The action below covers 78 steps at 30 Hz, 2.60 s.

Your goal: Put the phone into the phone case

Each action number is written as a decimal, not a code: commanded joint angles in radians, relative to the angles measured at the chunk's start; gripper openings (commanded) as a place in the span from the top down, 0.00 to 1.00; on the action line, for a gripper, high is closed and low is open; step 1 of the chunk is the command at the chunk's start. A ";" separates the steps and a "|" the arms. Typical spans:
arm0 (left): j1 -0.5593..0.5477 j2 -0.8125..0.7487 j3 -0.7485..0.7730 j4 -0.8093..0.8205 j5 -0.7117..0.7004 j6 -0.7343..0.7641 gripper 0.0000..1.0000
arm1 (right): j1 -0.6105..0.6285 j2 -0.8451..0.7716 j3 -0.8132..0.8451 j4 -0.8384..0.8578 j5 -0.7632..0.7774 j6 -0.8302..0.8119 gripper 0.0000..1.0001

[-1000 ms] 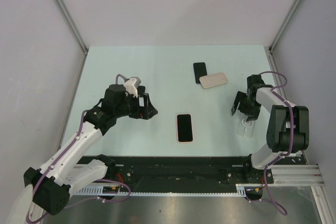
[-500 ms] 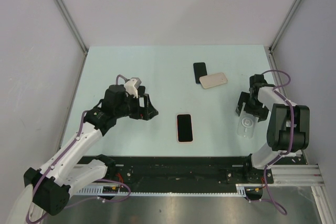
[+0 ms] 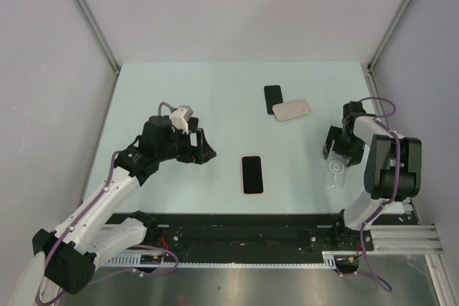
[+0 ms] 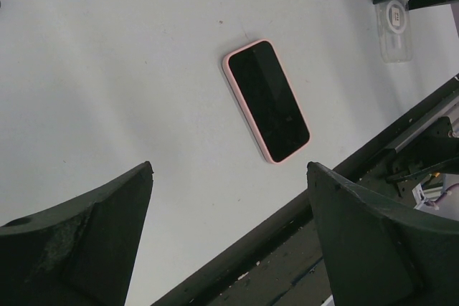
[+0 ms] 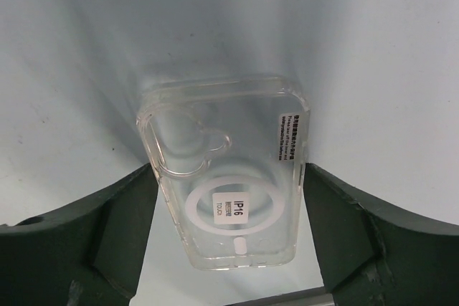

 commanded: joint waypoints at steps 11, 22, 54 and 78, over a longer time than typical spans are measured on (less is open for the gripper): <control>0.005 0.017 -0.035 0.090 0.179 -0.100 0.09 | 0.059 -0.069 0.019 0.020 -0.187 0.063 0.37; -0.021 0.155 0.004 0.261 0.380 -0.235 0.13 | 0.230 -0.235 -0.090 0.312 -0.793 0.289 0.39; -0.154 0.410 0.034 0.708 0.567 -0.551 0.82 | 0.533 -0.264 -0.395 1.371 -0.933 1.011 0.39; -0.153 0.413 0.260 -0.186 -0.235 -0.121 1.00 | 0.313 -0.592 -0.394 0.819 -0.865 0.745 0.00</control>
